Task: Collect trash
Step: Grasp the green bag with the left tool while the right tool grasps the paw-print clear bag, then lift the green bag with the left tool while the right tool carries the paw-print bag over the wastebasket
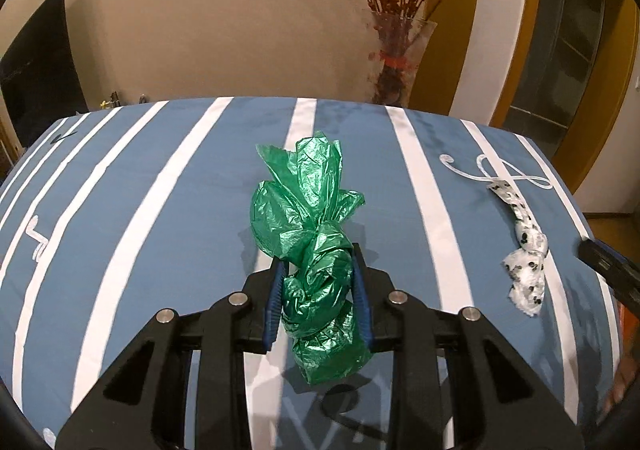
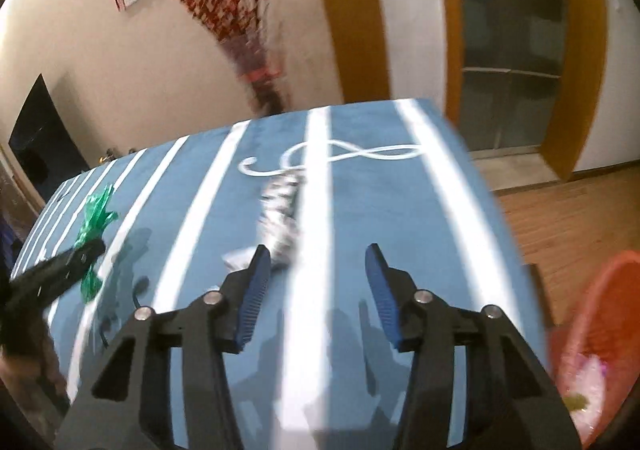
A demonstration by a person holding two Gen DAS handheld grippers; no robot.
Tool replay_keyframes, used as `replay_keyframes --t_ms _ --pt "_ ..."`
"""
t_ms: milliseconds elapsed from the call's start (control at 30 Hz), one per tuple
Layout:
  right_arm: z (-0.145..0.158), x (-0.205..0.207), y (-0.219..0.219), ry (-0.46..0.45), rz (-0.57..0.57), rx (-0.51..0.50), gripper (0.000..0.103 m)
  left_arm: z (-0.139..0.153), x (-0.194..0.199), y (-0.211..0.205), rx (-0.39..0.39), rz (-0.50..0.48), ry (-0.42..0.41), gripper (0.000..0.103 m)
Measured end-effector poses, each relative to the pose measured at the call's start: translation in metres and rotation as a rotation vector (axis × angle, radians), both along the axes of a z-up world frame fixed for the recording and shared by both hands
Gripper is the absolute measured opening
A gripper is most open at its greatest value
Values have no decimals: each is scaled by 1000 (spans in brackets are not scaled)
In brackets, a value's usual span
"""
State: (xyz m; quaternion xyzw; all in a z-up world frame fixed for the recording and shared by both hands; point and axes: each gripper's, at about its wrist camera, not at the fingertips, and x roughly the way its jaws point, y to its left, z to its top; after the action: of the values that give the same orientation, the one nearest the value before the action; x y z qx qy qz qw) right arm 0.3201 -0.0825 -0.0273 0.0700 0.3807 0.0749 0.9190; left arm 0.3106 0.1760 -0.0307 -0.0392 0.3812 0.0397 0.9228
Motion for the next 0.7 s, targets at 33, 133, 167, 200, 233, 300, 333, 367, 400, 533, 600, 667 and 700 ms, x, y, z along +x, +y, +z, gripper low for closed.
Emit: replay_keyframes --t_ms 33,133,167,200,233,300,333,367,400,533,600,667,700 --pt "-3 10 11 11 11 -1 47 0 1 4 -6 -1 2 30" --pt "-12 25 33 32 25 -31 47 -1 1 8 -16 -2 5 30" --pt "-15 30 39 40 26 -50 47 -2 2 8 -18 -3 8 30" --pt "-19 33 45 50 28 -78 43 -3 2 8 -21 -5 12 30" --pt "-22 36 48 59 30 -97 30 -4 2 8 -22 -8 15 30" --pt "-29 36 48 89 31 -128 18 -6 1 6 -25 -17 18 30" --pt "-30 35 45 87 28 -130 16 -6 1 4 -26 -23 19 30" --pt "-29 31 41 88 29 -122 15 -6 0 3 -28 -28 20 30" --pt "-28 25 33 89 25 -109 14 -6 -1 0 -31 -36 21 30" --pt "-18 -1 3 67 -8 -90 13 -3 -7 -16 -42 -67 20 30" --pt "-12 -17 -16 54 -29 -79 13 -1 -11 -26 -46 -87 17 30" --pt "-4 -33 -34 40 -50 -64 13 3 -17 -40 -52 -113 14 30" --pt "0 -43 -45 31 -64 -57 13 5 -20 -47 -52 -126 11 30"
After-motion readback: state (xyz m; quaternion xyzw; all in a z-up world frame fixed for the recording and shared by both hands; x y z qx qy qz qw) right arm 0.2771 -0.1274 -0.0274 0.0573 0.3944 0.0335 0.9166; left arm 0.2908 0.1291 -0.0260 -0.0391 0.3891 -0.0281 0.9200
